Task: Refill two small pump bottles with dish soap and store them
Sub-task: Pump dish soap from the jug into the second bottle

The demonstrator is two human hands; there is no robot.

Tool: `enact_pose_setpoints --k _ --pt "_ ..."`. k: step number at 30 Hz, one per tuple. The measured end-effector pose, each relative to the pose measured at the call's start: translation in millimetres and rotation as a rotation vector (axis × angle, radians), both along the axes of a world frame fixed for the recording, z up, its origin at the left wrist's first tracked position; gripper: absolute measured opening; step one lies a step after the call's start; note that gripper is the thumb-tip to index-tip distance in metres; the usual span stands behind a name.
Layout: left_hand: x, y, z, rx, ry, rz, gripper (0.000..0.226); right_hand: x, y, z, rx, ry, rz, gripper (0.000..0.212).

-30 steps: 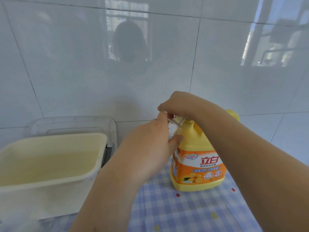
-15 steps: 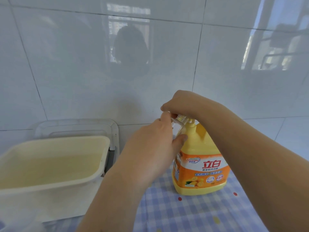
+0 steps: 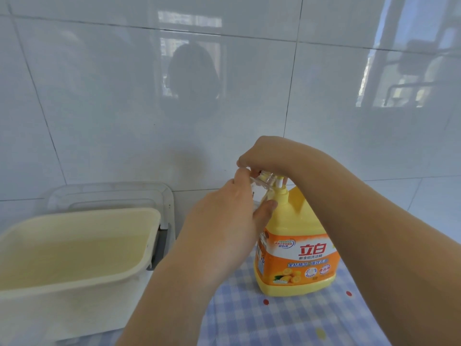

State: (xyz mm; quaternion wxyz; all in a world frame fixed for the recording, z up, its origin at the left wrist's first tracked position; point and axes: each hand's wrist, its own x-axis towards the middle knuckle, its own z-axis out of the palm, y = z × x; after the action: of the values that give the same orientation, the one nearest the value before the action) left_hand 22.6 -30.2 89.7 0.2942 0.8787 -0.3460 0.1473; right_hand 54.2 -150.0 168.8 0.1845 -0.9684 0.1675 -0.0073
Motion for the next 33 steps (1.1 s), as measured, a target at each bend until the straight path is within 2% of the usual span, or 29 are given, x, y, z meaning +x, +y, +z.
enact_pose_setpoints --k 17,33 --pt "2.3 0.7 -2.7 0.138 0.044 0.014 0.035 1.3 -5.6 -19.1 0.011 -0.078 0.001 0.028" --pt "1.0 2.4 -1.5 0.136 0.002 0.008 0.038 5.6 -6.4 -19.2 -0.021 -0.099 -0.014 0.031"
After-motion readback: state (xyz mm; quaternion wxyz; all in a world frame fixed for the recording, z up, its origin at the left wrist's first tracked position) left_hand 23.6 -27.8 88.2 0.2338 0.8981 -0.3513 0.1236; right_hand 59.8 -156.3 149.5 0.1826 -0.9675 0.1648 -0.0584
